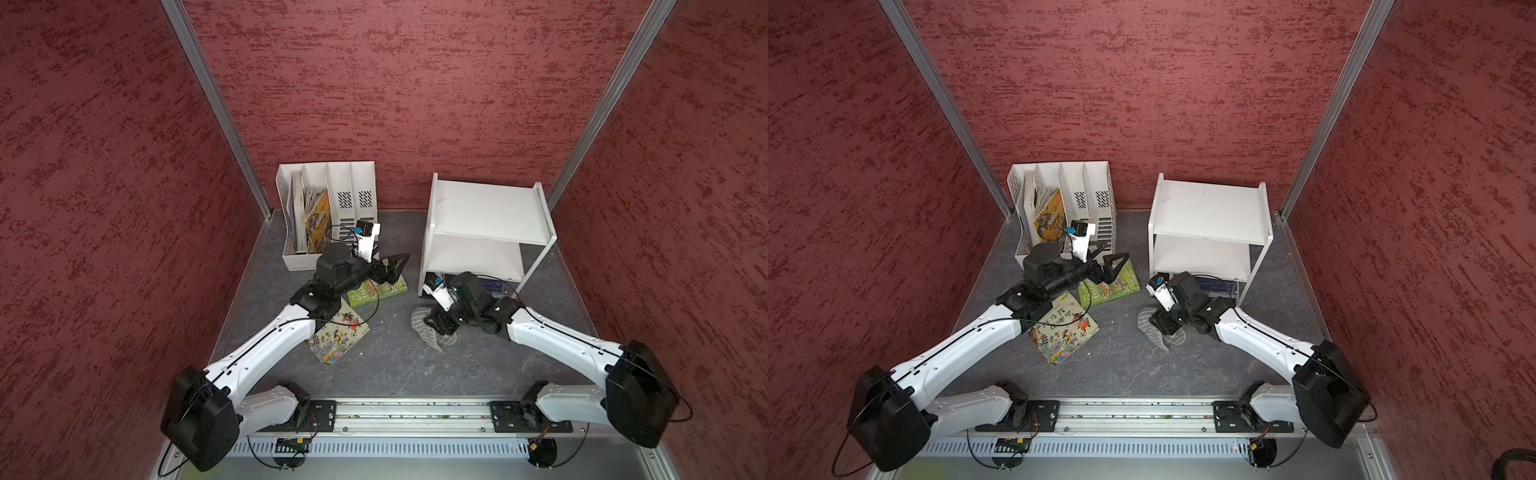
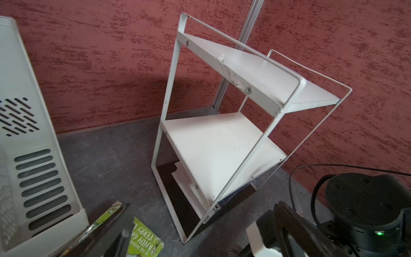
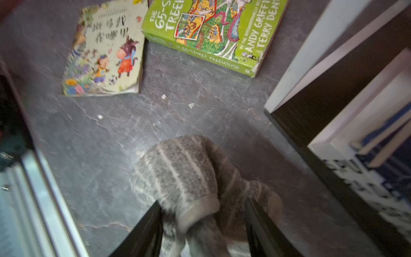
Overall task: Wipe the bookshelf clean with a cloth
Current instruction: Place the cleaning item at the center of the board, then reset both arms
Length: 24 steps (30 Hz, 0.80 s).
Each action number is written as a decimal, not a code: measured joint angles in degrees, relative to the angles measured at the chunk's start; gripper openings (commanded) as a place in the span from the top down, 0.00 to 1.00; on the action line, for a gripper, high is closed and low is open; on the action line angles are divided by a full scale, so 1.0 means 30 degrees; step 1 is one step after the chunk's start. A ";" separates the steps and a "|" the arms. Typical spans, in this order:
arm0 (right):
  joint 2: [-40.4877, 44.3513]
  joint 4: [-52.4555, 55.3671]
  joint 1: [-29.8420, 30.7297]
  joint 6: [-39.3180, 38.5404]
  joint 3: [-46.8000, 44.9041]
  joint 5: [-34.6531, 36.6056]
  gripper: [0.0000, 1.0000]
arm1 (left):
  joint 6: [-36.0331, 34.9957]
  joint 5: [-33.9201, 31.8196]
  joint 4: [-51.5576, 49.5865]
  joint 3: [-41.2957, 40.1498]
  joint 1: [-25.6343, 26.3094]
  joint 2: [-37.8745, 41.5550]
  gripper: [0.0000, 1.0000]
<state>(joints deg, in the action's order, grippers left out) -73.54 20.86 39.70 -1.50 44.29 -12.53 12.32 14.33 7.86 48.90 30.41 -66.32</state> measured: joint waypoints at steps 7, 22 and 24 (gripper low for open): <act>0.4175 0.2696 -0.0306 0.1122 0.0073 0.3133 0.06 | 0.0379 -0.0692 -0.0437 -0.0124 -0.0554 0.0364 0.00; 1.0805 0.8000 -0.7577 0.7898 -0.1180 0.7832 0.06 | 0.0918 -0.0066 -0.0401 -0.0015 -0.1333 -0.1239 0.00; 1.1344 0.8021 -0.8823 0.8794 -0.1676 0.7854 0.07 | 0.0969 0.0073 -0.0335 -0.0015 -0.1392 -0.1290 0.00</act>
<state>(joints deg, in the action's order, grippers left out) -39.51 44.93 13.23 24.88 39.27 11.03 15.22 14.55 6.85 48.86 26.24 -70.19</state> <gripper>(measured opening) 0.938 0.998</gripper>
